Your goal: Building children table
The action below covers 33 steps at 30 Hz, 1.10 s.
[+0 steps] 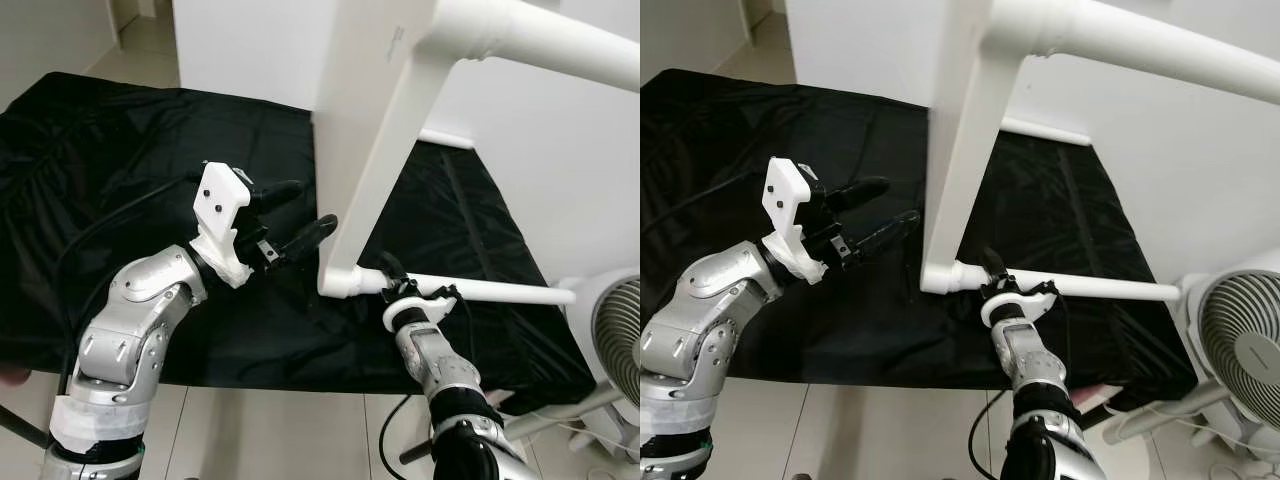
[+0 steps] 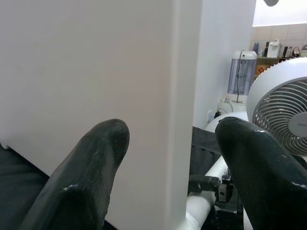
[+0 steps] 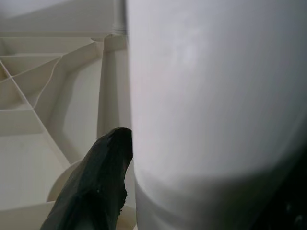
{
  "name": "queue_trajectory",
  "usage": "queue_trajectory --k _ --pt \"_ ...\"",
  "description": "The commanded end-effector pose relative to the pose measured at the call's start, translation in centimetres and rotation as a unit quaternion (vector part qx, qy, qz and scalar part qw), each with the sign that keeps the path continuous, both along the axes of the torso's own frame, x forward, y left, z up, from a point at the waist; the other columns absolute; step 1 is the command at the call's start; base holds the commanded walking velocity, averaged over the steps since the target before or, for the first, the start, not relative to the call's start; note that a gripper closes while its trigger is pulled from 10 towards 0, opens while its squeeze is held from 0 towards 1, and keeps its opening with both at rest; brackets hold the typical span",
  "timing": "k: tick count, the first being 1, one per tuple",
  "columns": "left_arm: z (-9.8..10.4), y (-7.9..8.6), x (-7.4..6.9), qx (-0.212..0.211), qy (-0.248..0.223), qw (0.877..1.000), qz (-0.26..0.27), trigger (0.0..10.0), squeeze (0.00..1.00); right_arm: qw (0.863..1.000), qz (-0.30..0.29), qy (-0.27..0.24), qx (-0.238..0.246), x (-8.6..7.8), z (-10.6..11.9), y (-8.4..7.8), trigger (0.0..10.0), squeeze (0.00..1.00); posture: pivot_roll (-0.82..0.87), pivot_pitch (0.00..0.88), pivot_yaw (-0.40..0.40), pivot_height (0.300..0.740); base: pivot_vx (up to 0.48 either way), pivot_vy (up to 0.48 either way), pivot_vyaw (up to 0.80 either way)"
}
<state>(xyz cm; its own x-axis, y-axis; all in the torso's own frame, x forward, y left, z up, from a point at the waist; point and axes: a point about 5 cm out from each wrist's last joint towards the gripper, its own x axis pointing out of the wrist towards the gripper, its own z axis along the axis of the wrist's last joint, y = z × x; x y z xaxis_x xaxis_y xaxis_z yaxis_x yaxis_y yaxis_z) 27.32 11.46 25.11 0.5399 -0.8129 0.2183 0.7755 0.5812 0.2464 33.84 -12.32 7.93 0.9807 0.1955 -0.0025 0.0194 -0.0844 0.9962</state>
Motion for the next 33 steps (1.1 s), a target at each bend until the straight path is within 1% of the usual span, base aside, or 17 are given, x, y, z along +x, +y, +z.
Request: queue_trajectory --k 1,4,6,10,12,14,17,18,19,20,22,23,25,26,28,30,33 --pt "0.0 -0.4 0.0 0.007 0.006 1.000 -0.014 10.0 0.00 0.998 0.056 0.019 0.016 -0.3 -0.6 3.0 10.0 0.00 0.06 0.085 -0.124 0.740 0.000 0.000 0.00" --pt "0.2 -0.5 0.0 0.006 0.007 1.000 -0.017 10.0 0.00 0.998 0.060 0.018 0.005 -0.4 -0.8 3.0 10.0 0.00 0.06 0.087 -0.125 0.740 0.000 0.000 0.00" --pt "0.1 -1.1 0.0 0.019 0.007 0.999 -0.029 10.0 0.00 0.998 0.063 0.020 -0.006 -0.7 -1.3 3.1 10.0 0.00 0.06 0.091 -0.126 0.740 0.000 0.000 0.00" --pt "0.0 -1.2 0.0 0.024 0.008 0.999 -0.037 10.0 0.00 0.998 0.063 0.019 -0.007 -0.7 -1.4 3.2 10.0 0.00 0.06 0.090 -0.123 0.740 0.000 0.000 0.00" --pt "0.2 -1.6 0.3 0.040 0.008 0.997 -0.060 10.0 0.00 0.998 0.058 0.015 -0.010 -0.8 -1.6 2.8 10.0 0.00 0.06 0.090 -0.115 0.740 0.000 0.000 0.00" --pt "0.2 -1.7 0.4 0.041 0.011 0.997 -0.062 10.0 0.00 0.998 0.056 0.014 -0.012 -0.7 -1.6 2.7 10.0 0.00 0.06 0.090 -0.115 0.740 0.000 0.000 0.00" --pt "0.8 -2.2 0.4 0.046 0.008 0.994 -0.101 10.0 0.00 0.998 0.056 0.001 -0.014 -0.7 -1.4 2.6 10.0 0.00 0.05 0.086 -0.110 0.740 0.000 0.000 0.00" --pt "0.8 -2.2 0.4 0.046 0.008 0.994 -0.101 10.0 0.00 0.998 0.056 0.001 -0.014 -0.7 -1.4 2.6 10.0 0.00 0.05 0.086 -0.110 0.740 0.000 0.000 0.00" --pt "0.8 -2.4 0.3 0.048 0.015 0.991 -0.121 10.0 0.00 0.998 0.057 0.000 -0.014 -0.7 -1.4 2.6 10.0 0.00 0.05 0.084 -0.108 0.740 0.000 0.000 0.00" --pt "0.8 -2.4 0.3 0.048 0.015 0.991 -0.121 10.0 0.00 0.998 0.057 0.000 -0.014 -0.7 -1.4 2.6 10.0 0.00 0.05 0.084 -0.108 0.740 0.000 0.000 0.00" --pt "0.7 -3.2 -0.1 0.070 0.025 0.982 -0.175 10.0 0.00 0.998 0.059 0.001 -0.017 -0.8 -1.6 2.6 10.0 0.00 0.05 0.079 -0.107 0.740 0.000 0.000 0.00" --pt "0.7 -3.2 -0.1 0.070 0.025 0.982 -0.175 10.0 0.00 0.998 0.059 0.001 -0.017 -0.8 -1.6 2.6 10.0 0.00 0.05 0.079 -0.107 0.740 0.000 0.000 0.00" --pt "0.4 -3.7 -0.7 0.089 0.040 0.969 -0.226 10.0 0.00 0.998 0.058 0.000 -0.020 -0.8 -1.6 2.6 10.0 0.00 0.04 0.079 -0.105 0.740 0.000 0.000 0.00" --pt "0.4 -3.7 -0.7 0.089 0.040 0.969 -0.226 10.0 0.00 0.998 0.058 0.000 -0.020 -0.8 -1.6 2.6 10.0 0.00 0.04 0.079 -0.105 0.740 0.000 0.000 0.00" --pt "0.2 -3.8 -1.2 0.103 0.042 0.960 -0.258 10.0 0.00 0.998 0.058 -0.002 -0.026 -0.8 -1.7 2.5 10.0 0.00 0.04 0.078 -0.104 0.740 0.000 0.000 0.00" --pt "0.2 -3.8 -1.2 0.103 0.042 0.960 -0.258 10.0 0.00 0.998 0.058 -0.002 -0.026 -0.8 -1.7 2.5 10.0 0.00 0.04 0.078 -0.104 0.740 0.000 0.000 0.00" --pt "-0.3 -3.9 -1.3 0.122 0.041 0.955 -0.266 10.0 0.00 0.998 0.054 -0.002 -0.026 -0.9 -1.8 2.4 10.0 0.00 0.03 0.082 -0.101 0.740 0.000 0.000 0.00"
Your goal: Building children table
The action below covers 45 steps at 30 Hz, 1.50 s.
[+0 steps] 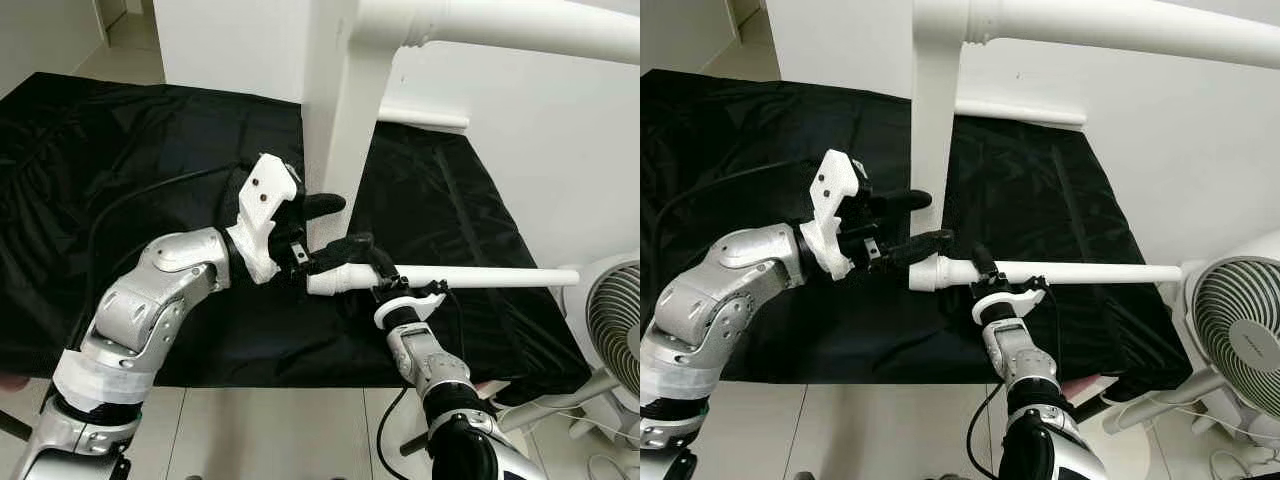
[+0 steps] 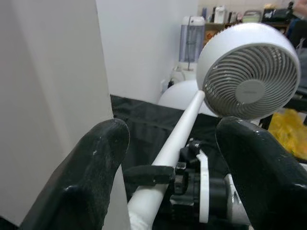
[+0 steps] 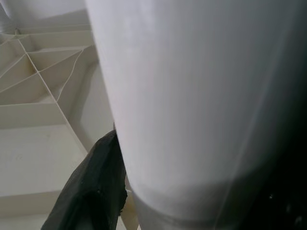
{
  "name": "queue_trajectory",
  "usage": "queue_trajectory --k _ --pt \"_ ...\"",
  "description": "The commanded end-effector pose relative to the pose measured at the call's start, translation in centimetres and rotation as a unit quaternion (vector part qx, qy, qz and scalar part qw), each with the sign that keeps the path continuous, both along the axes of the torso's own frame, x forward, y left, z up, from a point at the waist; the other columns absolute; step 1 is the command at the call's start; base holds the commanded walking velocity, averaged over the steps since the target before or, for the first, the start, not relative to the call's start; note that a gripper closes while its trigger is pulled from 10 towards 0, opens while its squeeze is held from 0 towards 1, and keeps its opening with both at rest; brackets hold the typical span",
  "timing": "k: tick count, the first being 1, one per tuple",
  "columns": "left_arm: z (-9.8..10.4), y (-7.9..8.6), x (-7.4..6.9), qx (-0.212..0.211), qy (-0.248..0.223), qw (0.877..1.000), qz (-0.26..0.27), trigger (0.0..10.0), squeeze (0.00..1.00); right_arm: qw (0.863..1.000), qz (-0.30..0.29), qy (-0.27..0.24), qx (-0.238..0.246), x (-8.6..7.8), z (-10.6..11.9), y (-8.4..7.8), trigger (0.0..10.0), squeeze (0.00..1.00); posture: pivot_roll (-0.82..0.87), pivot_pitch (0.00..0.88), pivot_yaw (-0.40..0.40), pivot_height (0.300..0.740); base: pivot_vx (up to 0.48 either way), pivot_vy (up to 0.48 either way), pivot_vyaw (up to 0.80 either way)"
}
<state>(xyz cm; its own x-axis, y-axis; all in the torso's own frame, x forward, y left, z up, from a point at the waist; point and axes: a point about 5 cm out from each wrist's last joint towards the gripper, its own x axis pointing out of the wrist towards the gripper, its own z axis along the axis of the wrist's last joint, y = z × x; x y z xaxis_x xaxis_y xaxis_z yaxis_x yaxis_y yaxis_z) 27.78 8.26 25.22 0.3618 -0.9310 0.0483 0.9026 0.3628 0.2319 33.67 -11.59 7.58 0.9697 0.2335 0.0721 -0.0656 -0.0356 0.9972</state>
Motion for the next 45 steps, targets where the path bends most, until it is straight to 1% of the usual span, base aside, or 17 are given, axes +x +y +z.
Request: queue_trajectory --k 1,6,8,9,10,14,20,21,26,27,30,31,33,34,38,43,45 --pt "-0.6 -0.8 -1.6 0.050 -0.003 0.986 -0.161 10.0 0.00 0.999 0.033 0.043 -0.004 -0.8 -1.5 1.6 10.0 0.00 0.03 0.082 -0.101 0.740 0.000 0.000 0.00" --pt "-0.5 -1.0 -0.8 0.053 -0.012 0.988 -0.148 10.0 0.00 0.999 0.032 0.044 -0.005 -1.0 -1.8 1.6 10.0 0.00 0.03 0.088 -0.098 0.740 0.000 0.000 0.00" --pt "-0.2 -1.1 0.4 0.057 -0.023 0.990 -0.126 10.0 0.00 0.998 0.032 0.045 -0.004 -1.1 -1.9 1.7 10.0 0.00 0.03 0.089 -0.095 0.740 0.000 0.000 0.00" --pt "-0.2 -1.1 0.4 0.057 -0.023 0.990 -0.126 10.0 0.00 0.998 0.032 0.045 -0.004 -1.1 -1.9 1.7 10.0 0.00 0.03 0.089 -0.095 0.740 0.000 0.000 0.00" --pt "0.0 -1.2 1.2 0.056 -0.030 0.991 -0.114 10.0 0.00 0.998 0.033 0.044 -0.005 -1.1 -1.9 1.8 10.0 0.00 0.02 0.092 -0.093 0.740 0.000 0.000 0.00" --pt "0.4 -1.2 2.4 0.054 -0.048 0.993 -0.092 10.0 0.00 0.999 0.034 0.040 -0.005 -1.2 -1.9 1.8 10.0 0.00 0.02 0.093 -0.089 0.740 0.000 0.000 0.00" --pt "0.6 -1.2 3.2 0.054 -0.050 0.994 -0.082 10.0 0.00 0.999 0.029 0.029 0.003 -1.6 -2.0 1.5 10.0 0.00 0.01 0.095 -0.083 0.740 0.000 0.000 0.00" --pt "0.7 -1.2 3.4 0.053 -0.051 0.994 -0.081 10.0 0.00 0.999 0.025 0.024 0.007 -1.9 -2.1 1.2 10.0 1.00 0.00 0.096 -0.080 0.740 0.000 0.000 0.00" --pt "0.8 -1.1 3.5 0.053 -0.055 0.994 -0.078 10.0 0.00 1.000 0.018 0.004 0.019 -2.6 -2.0 0.3 10.0 0.97 0.00 0.097 -0.078 0.740 0.000 0.000 0.00" --pt "0.8 -0.9 3.7 0.054 -0.056 0.994 -0.081 10.0 0.00 1.000 0.017 -0.004 0.022 -3.0 -1.9 -0.1 10.0 0.00 0.00 0.096 -0.077 0.740 0.000 0.000 0.00" --pt "0.8 -0.7 4.0 0.055 -0.059 0.993 -0.084 10.0 0.00 1.000 0.015 -0.013 0.024 -3.6 -2.0 -0.8 10.0 0.00 0.00 0.097 -0.076 0.740 0.000 0.000 0.00" --pt "0.8 -0.7 4.2 0.055 -0.060 0.993 -0.085 10.0 0.00 1.000 0.012 -0.011 0.022 -3.9 -2.1 -1.1 10.0 1.00 -0.01 0.095 -0.072 0.740 0.000 0.000 0.00" --pt "0.8 -0.6 4.3 0.055 -0.062 0.993 -0.085 10.0 0.00 1.000 0.010 -0.008 0.019 -4.0 -2.2 -1.2 10.0 1.00 -0.01 0.095 -0.072 0.740 0.000 0.000 0.00" --pt "0.8 -0.6 4.4 0.054 -0.062 0.993 -0.086 10.0 0.00 1.000 0.008 -0.010 0.017 -4.4 -2.2 -1.6 10.0 0.00 -0.01 0.094 -0.073 0.740 0.000 0.000 0.00" --pt "0.8 -0.7 4.6 0.053 -0.065 0.993 -0.086 10.0 0.00 1.000 0.006 -0.014 0.017 -5.2 -2.1 -2.1 10.0 0.00 -0.01 0.094 -0.070 0.740 0.000 0.000 0.00" --pt "0.8 -0.8 5.0 0.052 -0.068 0.992 -0.087 10.0 0.00 1.000 0.009 -0.019 0.018 -6.9 -1.8 -3.1 10.0 0.00 -0.02 0.099 -0.063 0.740 0.000 0.000 0.00" --pt "1.0 -0.7 5.3 0.051 -0.072 0.992 -0.086 10.0 0.00 0.999 0.028 -0.033 0.023 -8.6 -1.0 -3.2 10.0 0.00 -0.03 0.105 -0.060 0.740 0.000 0.000 0.00"
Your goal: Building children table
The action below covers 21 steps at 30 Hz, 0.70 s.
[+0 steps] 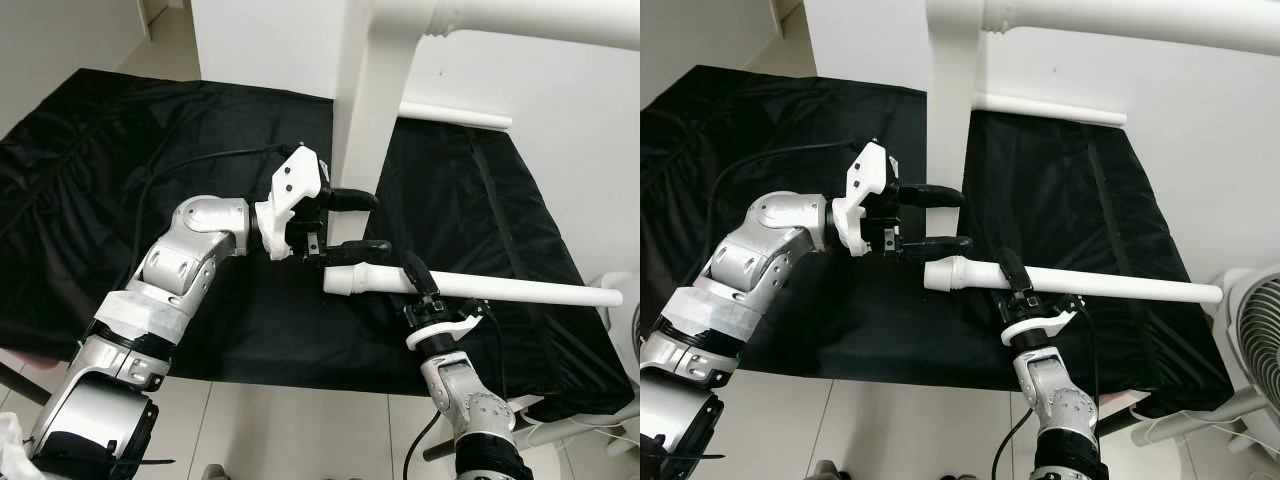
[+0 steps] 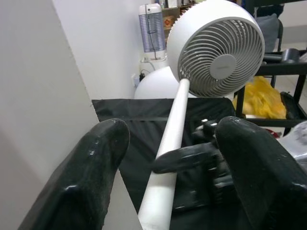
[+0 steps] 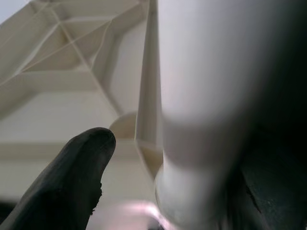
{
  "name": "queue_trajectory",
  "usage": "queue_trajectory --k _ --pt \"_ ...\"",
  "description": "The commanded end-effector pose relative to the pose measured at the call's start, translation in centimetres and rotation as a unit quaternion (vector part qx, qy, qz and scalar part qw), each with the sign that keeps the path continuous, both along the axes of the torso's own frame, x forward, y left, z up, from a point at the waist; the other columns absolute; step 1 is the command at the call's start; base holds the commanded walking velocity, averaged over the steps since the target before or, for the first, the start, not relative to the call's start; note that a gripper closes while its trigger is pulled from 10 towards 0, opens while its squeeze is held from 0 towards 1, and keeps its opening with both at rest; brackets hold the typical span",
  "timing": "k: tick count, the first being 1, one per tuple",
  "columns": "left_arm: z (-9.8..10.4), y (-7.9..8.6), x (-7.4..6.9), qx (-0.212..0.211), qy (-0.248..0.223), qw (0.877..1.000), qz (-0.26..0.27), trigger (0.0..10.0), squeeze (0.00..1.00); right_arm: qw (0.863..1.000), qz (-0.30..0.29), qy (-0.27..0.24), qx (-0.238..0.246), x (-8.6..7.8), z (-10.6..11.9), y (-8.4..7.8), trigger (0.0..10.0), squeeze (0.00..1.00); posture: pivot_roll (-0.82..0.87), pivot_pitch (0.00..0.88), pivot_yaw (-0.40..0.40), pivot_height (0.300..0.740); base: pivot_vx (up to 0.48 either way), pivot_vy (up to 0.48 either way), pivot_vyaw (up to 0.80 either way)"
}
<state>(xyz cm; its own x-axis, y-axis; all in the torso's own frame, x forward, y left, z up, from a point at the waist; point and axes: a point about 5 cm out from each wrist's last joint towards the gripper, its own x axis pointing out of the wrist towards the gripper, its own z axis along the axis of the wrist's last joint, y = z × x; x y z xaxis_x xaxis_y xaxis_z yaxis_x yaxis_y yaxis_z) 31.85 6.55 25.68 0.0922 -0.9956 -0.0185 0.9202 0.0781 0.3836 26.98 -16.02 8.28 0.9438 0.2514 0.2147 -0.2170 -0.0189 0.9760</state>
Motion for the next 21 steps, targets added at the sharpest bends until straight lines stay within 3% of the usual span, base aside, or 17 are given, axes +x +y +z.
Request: queue_trajectory --k 1,6,8,12,19,21 --pt "0.5 1.0 1.2 -0.004 -0.004 0.999 0.051 10.0 0.00 0.998 0.022 0.044 0.030 -1.9 -1.7 1.2 10.0 0.00 -0.03 0.105 -0.060 0.740 0.000 0.000 0.00" --pt "0.8 1.0 1.5 -0.007 -0.011 0.999 0.051 10.0 0.00 0.999 0.037 0.028 0.017 -4.1 -0.6 1.0 10.0 0.00 -0.03 0.110 -0.060 0.740 0.000 0.000 0.00" --pt "0.9 0.9 1.4 -0.010 -0.013 0.999 0.048 10.0 0.00 0.999 0.044 -0.004 0.018 -5.8 0.3 0.3 10.0 0.00 -0.03 0.113 -0.059 0.740 0.000 0.000 0.00" --pt "0.9 0.9 1.1 -0.011 -0.013 0.999 0.042 10.0 0.00 0.997 0.052 -0.044 0.022 -7.0 1.5 -0.4 10.0 0.00 -0.04 0.115 -0.055 0.740 0.000 0.000 0.00" --pt "0.7 1.0 0.6 -0.011 -0.008 0.999 0.033 10.0 0.00 0.996 0.042 -0.076 -0.011 -7.1 2.8 -1.5 10.0 0.00 -0.04 0.117 -0.050 0.740 0.000 0.000 0.00" --pt "0.4 1.2 -0.6 -0.012 0.002 1.000 0.012 10.0 0.00 0.995 0.037 -0.091 -0.025 -6.3 3.8 -1.6 10.0 0.00 -0.04 0.114 -0.049 0.740 0.000 0.000 0.00"
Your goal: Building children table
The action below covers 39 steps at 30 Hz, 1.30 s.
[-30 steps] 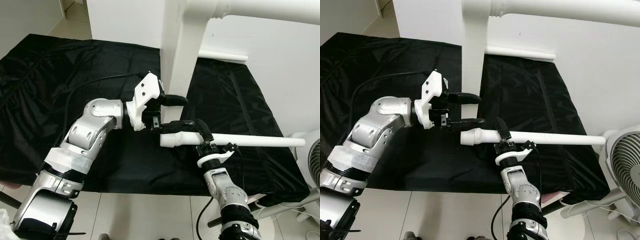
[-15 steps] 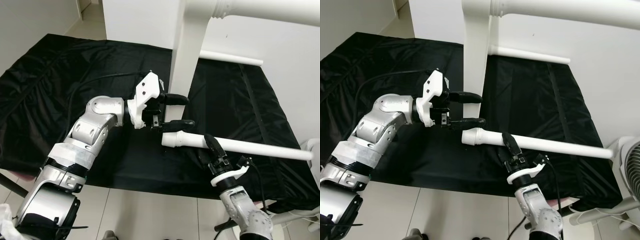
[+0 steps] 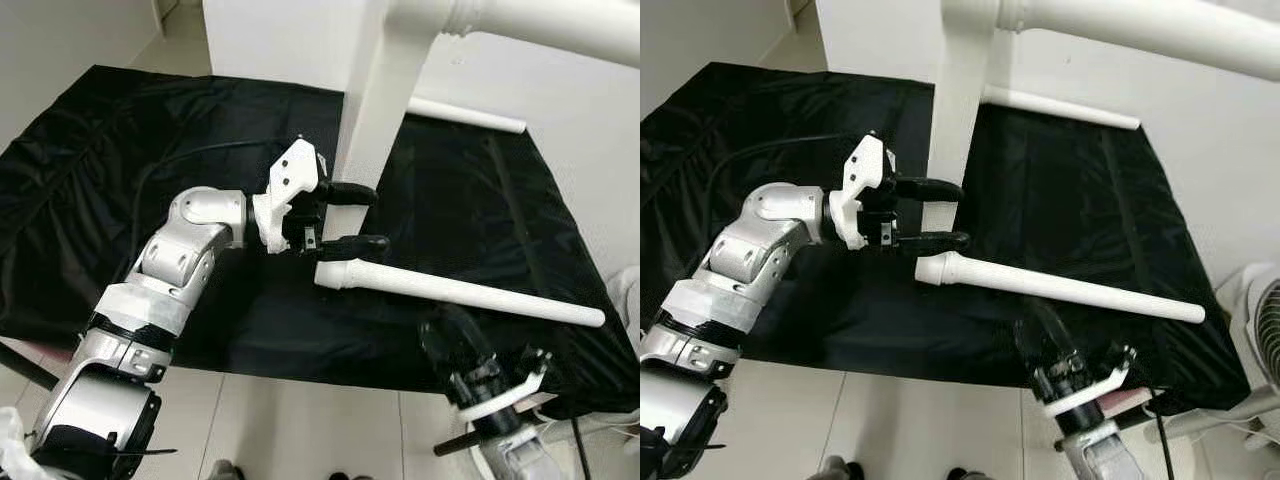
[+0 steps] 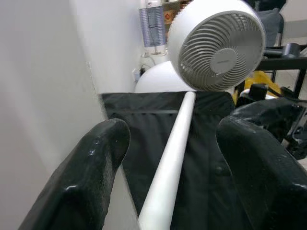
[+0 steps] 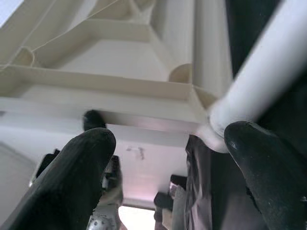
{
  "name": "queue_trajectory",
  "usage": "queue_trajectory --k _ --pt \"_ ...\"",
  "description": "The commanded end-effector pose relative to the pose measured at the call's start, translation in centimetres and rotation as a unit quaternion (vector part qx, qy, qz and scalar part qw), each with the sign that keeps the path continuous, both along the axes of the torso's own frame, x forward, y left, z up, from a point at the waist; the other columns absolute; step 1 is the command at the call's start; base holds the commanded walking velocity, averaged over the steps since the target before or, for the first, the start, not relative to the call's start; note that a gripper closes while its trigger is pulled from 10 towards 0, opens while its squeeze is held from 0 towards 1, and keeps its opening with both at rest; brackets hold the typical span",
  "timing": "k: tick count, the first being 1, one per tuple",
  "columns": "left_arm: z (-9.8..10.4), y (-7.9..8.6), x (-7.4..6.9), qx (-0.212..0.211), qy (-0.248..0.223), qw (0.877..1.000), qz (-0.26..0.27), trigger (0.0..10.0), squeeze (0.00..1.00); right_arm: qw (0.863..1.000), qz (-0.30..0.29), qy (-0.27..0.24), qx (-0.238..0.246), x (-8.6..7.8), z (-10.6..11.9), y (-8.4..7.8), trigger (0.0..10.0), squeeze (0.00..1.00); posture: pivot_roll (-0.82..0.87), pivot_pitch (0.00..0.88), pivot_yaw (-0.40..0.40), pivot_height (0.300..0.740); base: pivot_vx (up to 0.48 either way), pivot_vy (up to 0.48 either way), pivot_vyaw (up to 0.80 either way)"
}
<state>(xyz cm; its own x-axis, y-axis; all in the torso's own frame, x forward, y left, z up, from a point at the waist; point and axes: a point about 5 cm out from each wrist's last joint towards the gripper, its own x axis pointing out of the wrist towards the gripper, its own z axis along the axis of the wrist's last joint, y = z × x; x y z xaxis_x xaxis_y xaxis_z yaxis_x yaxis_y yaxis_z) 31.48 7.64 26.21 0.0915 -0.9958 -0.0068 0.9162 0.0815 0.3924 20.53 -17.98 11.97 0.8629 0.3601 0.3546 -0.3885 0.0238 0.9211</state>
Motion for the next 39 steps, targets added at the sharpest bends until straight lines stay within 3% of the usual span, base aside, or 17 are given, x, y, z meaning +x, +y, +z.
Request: queue_trajectory --k 1,7,11,13,16,18,21,25,26,31,34,35,37,38,39 --pt "-0.2 0.3 -0.9 -0.007 0.014 1.000 0.002 10.0 0.00 1.000 -0.012 -0.006 0.009 0.5 0.3 0.4 10.0 0.00 -0.04 0.113 -0.051 0.740 0.000 0.000 0.00" --pt "0.0 1.7 -2.9 -0.019 0.029 0.999 -0.007 10.0 0.00 0.999 -0.013 -0.031 -0.016 1.9 1.4 0.6 10.0 0.00 -0.03 0.109 -0.054 0.740 0.000 0.000 0.00" --pt "0.5 2.4 -3.5 -0.029 0.030 0.999 0.002 10.0 0.00 0.999 -0.015 -0.037 -0.038 2.7 1.8 0.7 10.0 0.00 -0.02 0.108 -0.060 0.740 0.000 0.000 0.00" --pt "0.7 3.4 -3.5 -0.037 0.027 0.998 0.040 10.0 0.00 0.997 -0.026 -0.044 -0.053 3.6 2.4 0.5 10.0 0.00 -0.01 0.106 -0.063 0.740 0.000 0.000 0.00" --pt "0.8 3.9 -3.5 -0.042 0.028 0.997 0.055 10.0 0.00 0.997 -0.028 -0.052 -0.055 3.8 2.7 0.5 10.0 0.00 -0.01 0.106 -0.061 0.740 0.000 0.000 0.00" --pt "1.1 5.6 -3.8 -0.044 0.028 0.995 0.090 10.0 0.00 0.995 -0.035 -0.059 -0.069 4.3 3.2 0.3 10.0 0.00 0.00 0.103 -0.069 0.740 0.000 0.000 0.00" --pt "1.4 6.8 -3.9 -0.045 0.030 0.991 0.119 10.0 0.00 0.993 -0.046 -0.061 -0.085 4.7 3.5 0.0 10.0 0.00 0.00 0.103 -0.073 0.740 0.000 0.000 0.00" --pt "1.3 8.1 -2.8 -0.057 0.014 0.978 0.201 10.0 0.00 0.987 -0.083 -0.055 -0.125 5.9 4.2 -0.8 10.0 0.00 0.01 0.105 -0.081 0.740 0.000 0.000 0.00" --pt "1.3 8.1 -2.8 -0.057 0.014 0.978 0.201 10.0 0.00 0.987 -0.083 -0.055 -0.125 5.9 4.2 -0.8 10.0 0.00 0.01 0.105 -0.081 0.740 0.000 0.000 0.00" --pt "0.6 8.4 -1.2 -0.066 0.009 0.951 0.302 10.0 0.00 0.971 -0.129 -0.046 -0.195 7.4 4.9 -1.1 10.0 0.00 0.01 0.105 -0.088 0.740 0.000 0.000 0.00" --pt "0.5 8.4 -1.0 -0.070 0.010 0.945 0.320 10.0 0.00 0.965 -0.140 -0.046 -0.215 7.6 5.1 -1.0 10.0 0.00 0.02 0.106 -0.093 0.740 0.000 0.000 0.00" --pt "0.3 8.5 -0.8 -0.076 0.019 0.935 0.347 10.0 0.00 0.960 -0.148 -0.046 -0.232 7.7 5.3 -0.8 10.0 0.00 0.02 0.106 -0.093 0.740 0.000 0.000 0.00" --pt "-0.7 9.1 0.0 -0.086 0.038 0.899 0.427 10.0 0.00 0.940 -0.156 -0.057 -0.297 7.9 5.9 0.0 10.0 0.00 0.02 0.105 -0.105 0.740 0.000 0.000 0.00" --pt "-0.7 9.1 0.0 -0.086 0.038 0.899 0.427 10.0 0.00 0.940 -0.156 -0.057 -0.297 7.9 5.9 0.0 10.0 0.00 0.02 0.105 -0.105 0.740 0.000 0.000 0.00" --pt "-1.1 9.3 0.2 -0.088 0.046 0.888 0.450 10.0 0.00 0.931 -0.155 -0.064 -0.325 8.0 6.1 0.4 10.0 0.00 0.02 0.105 -0.105 0.740 0.000 0.000 0.00"
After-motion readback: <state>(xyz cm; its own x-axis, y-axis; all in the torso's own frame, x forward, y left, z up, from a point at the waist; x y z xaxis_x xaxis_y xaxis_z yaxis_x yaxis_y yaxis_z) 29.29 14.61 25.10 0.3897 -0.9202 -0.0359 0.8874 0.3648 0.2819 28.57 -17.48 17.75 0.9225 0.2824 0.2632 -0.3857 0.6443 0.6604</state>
